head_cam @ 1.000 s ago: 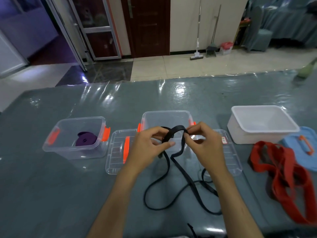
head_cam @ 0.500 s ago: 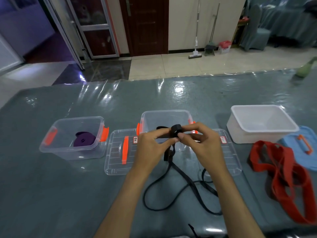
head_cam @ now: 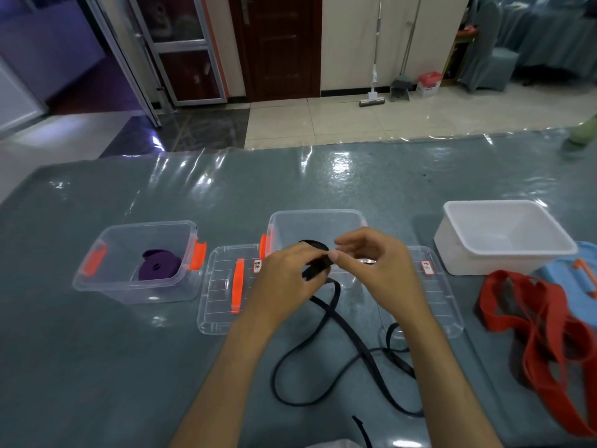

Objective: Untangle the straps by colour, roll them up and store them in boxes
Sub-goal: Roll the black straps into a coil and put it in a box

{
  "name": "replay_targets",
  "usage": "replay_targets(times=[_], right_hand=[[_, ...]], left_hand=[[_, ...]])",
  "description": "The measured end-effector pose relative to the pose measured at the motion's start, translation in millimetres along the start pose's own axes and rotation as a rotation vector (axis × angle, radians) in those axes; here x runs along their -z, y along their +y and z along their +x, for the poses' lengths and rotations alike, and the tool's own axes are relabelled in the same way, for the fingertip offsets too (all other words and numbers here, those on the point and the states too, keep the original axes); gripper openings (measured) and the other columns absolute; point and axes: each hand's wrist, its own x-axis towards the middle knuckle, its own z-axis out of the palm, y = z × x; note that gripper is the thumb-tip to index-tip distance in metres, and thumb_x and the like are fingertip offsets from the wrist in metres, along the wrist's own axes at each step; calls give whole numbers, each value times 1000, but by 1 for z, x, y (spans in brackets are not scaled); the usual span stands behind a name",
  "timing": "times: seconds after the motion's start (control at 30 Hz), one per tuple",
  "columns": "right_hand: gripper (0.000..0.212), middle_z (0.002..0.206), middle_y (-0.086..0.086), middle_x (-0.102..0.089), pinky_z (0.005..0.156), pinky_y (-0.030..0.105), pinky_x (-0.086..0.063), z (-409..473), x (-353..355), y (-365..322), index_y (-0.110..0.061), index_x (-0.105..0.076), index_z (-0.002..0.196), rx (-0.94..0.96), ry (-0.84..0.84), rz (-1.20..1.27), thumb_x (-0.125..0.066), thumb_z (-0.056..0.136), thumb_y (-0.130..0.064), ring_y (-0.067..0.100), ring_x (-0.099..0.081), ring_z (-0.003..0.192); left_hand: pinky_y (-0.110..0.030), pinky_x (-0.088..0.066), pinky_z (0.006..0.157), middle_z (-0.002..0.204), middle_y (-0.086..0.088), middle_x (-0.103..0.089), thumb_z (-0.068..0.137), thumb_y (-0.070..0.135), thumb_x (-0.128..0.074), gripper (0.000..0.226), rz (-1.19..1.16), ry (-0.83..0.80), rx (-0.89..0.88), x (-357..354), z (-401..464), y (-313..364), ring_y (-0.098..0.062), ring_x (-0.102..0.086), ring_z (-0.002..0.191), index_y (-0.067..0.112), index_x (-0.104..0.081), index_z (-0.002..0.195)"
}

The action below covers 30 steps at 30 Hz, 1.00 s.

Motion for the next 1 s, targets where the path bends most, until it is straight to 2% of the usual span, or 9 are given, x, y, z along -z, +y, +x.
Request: replay_targets(times=[0.1, 0.2, 0.33, 0.43, 0.53, 0.63, 0.73, 0.87, 1.0], right_hand=[[10, 84, -1, -80, 79, 32, -66, 10, -4, 5, -11, -80, 95, -16, 35, 36, -86, 88, -9, 14, -79, 80], [9, 81, 6, -80, 76, 40, -67, 20, -10, 10, -7, -79, 95, -54, 78, 134, -84, 89, -4, 24, -80, 78], [9, 81, 9, -81, 72, 37, -67, 34, -15, 12, -5, -79, 97, -68, 54, 231, -84, 89, -3, 27, -81, 76], [8, 83, 12, -81, 70, 31, -66, 40, -17, 13, -8, -79, 96, -103, 44, 281, -83, 90, -6, 29, -81, 78], [8, 88, 14, -81, 69, 30, -64, 41, -23, 14, -16, -79, 91, -194, 49, 428, -82, 91, -8, 32, -81, 82], [4, 94, 16, -81, 74, 31, -64, 42, -31, 17, -22, -79, 90, -279, 27, 560, -82, 89, -22, 30, -81, 90], [17, 100, 14, -80, 84, 31, -62, 46, -34, 21, -21, -79, 88, -345, -30, 617, -84, 83, -37, 26, -79, 97], [22, 96, 9, -81, 83, 26, -61, 52, -39, 20, -21, -83, 89, -359, -37, 679, -84, 79, -41, 20, -79, 92], [26, 102, 14, -81, 84, 27, -62, 54, -41, 22, -16, -85, 94, -384, -20, 683, -81, 83, -39, 25, -80, 99]], left_hand=[[-5, -47, 85, 100, 11, -75, 89, 12, -83, 21, -52, 3, 49, 2, 3, -6, -3, -67, 91, 17, -79, 109], [-10, -51, 85, 102, 10, -75, 89, 15, -82, 24, -65, 19, 52, 1, 6, -10, -5, -68, 93, 18, -77, 112], [-24, -55, 84, 101, 7, -74, 91, 16, -83, 21, -99, 102, 84, -2, 10, -16, -9, -69, 94, 16, -77, 111], [-31, -57, 88, 103, 2, -74, 90, 15, -86, 23, -172, 136, 113, 0, 16, -27, -13, -70, 97, 11, -81, 111], [-34, -57, 88, 103, 5, -73, 92, 16, -83, 21, -242, 129, 149, 1, 20, -36, -14, -71, 98, 16, -81, 113], [-35, -57, 91, 106, 9, -74, 93, 19, -82, 22, -286, 177, 154, -2, 23, -37, -11, -72, 101, 19, -80, 115], [-30, -59, 93, 111, 15, -77, 91, 23, -84, 30, -370, 291, 201, -4, 26, -36, -10, -75, 105, 32, -77, 118], [-37, -61, 93, 108, 12, -80, 89, 21, -86, 17, -498, 414, 212, -16, 28, -34, -16, -78, 104, 27, -81, 104], [-45, -60, 99, 115, 9, -79, 89, 21, -86, 24, -598, 389, 261, -25, 32, -37, -22, -75, 113, 31, -81, 110]])
